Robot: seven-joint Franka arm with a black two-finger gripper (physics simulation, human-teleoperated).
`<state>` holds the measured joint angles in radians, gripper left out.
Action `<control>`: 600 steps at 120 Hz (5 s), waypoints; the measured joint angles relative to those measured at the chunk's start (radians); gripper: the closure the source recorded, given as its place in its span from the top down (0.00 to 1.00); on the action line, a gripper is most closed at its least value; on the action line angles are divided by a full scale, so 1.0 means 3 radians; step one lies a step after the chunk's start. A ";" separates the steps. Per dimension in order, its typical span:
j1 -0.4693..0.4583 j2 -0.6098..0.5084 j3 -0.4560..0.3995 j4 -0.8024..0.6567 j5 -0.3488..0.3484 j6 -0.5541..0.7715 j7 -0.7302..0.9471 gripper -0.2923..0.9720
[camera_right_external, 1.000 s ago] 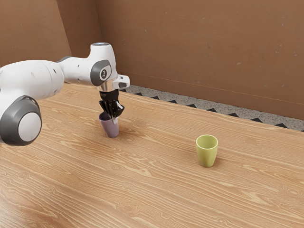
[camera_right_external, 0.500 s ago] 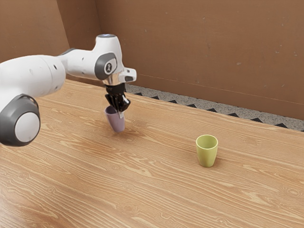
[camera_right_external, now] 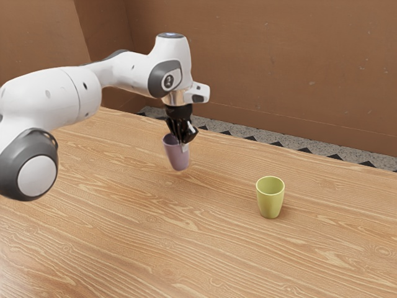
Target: Place the left cup onto the right cup
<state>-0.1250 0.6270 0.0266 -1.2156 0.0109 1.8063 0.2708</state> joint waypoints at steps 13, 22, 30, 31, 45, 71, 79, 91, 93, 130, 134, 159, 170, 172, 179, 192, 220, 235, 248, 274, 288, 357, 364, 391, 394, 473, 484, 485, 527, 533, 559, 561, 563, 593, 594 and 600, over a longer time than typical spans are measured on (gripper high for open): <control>-0.0106 -0.0019 0.0003 0.0001 0.0003 -0.0039 0.0000 0.15; -0.0174 -0.0040 0.0004 0.0001 0.0004 -0.0058 0.0000 0.15; -0.0262 -0.0059 0.0028 0.0001 0.0011 -0.0074 0.0000 0.15; -0.0277 -0.0061 0.0036 0.0001 0.0012 -0.0077 0.0000 0.15; -0.0466 -0.0085 0.0136 0.0009 0.0019 -0.0126 -0.0001 0.15; -0.0739 -0.0097 0.0234 0.0108 0.0024 -0.0221 -0.0011 0.15; -0.0800 -0.0097 0.0241 0.0160 0.0024 -0.0246 -0.0015 0.15; -0.0869 -0.0097 0.0242 0.0235 0.0020 -0.0283 -0.0021 0.15; -0.0876 -0.0097 0.0241 0.0241 0.0019 -0.0288 -0.0022 0.15; -0.1076 -0.0123 0.0232 0.0353 0.0005 -0.0366 -0.0032 0.15; -0.1099 -0.0125 0.0229 0.0358 0.0005 -0.0373 -0.0033 0.15; -0.1225 -0.0121 0.0204 0.0407 0.0007 -0.0399 -0.0044 0.15; -0.1276 -0.0103 0.0202 0.0473 0.0009 -0.0404 -0.0049 0.15; -0.1282 -0.0100 0.0201 0.0482 0.0009 -0.0404 -0.0050 0.15; -0.1306 -0.0087 0.0200 0.0509 0.0010 -0.0405 -0.0054 0.15; -0.1348 -0.0054 0.0194 0.0580 0.0024 -0.0404 -0.0062 0.15; -0.1368 0.0114 0.0174 0.0791 0.0053 -0.0404 -0.0073 0.15; -0.1368 0.0196 0.0141 0.0867 0.0058 -0.0404 -0.0077 0.15; -0.1368 0.0261 0.0132 0.0932 0.0059 -0.0404 -0.0081 0.15; -0.1368 0.0375 0.0088 0.1031 0.0060 -0.0393 -0.0086 0.15; -0.1372 0.0438 0.0076 0.1108 0.0060 -0.0389 -0.0088 0.15; -0.1357 0.0543 0.0069 0.1136 0.0062 -0.0355 -0.0094 0.15; -0.1354 0.0543 0.0069 0.1136 0.0061 -0.0353 -0.0094 0.15; -0.1333 0.0544 0.0053 0.1136 0.0090 -0.0335 -0.0092 0.15; -0.1328 0.0545 0.0051 0.1136 0.0094 -0.0333 -0.0091 0.15; -0.1245 0.0644 -0.0144 0.1225 0.0307 -0.0240 -0.0066 0.15; -0.1231 0.0658 -0.0153 0.1223 0.0315 -0.0221 -0.0064 0.15; -0.1230 0.0659 -0.0153 0.1223 0.0315 -0.0220 -0.0064 0.15; -0.1203 0.0715 -0.0160 0.1223 0.0324 -0.0171 -0.0061 0.15; -0.1198 0.0722 -0.0161 0.1223 0.0325 -0.0166 -0.0061 0.15; -0.1179 0.0753 -0.0165 0.1223 0.0326 -0.0142 -0.0061 0.15; -0.1178 0.0756 -0.0165 0.1223 0.0326 -0.0140 -0.0061 0.15; -0.1175 0.0759 -0.0167 0.1223 0.0326 -0.0139 -0.0061 0.15; -0.1135 0.0824 -0.0215 0.1223 0.0327 -0.0086 -0.0061 0.15; -0.1134 0.0826 -0.0216 0.1223 0.0327 -0.0083 -0.0060 0.15; -0.1131 0.0833 -0.0226 0.1221 0.0327 -0.0072 -0.0060 0.15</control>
<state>-0.4644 0.8767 -0.0411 -0.8493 0.1091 1.7847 0.2527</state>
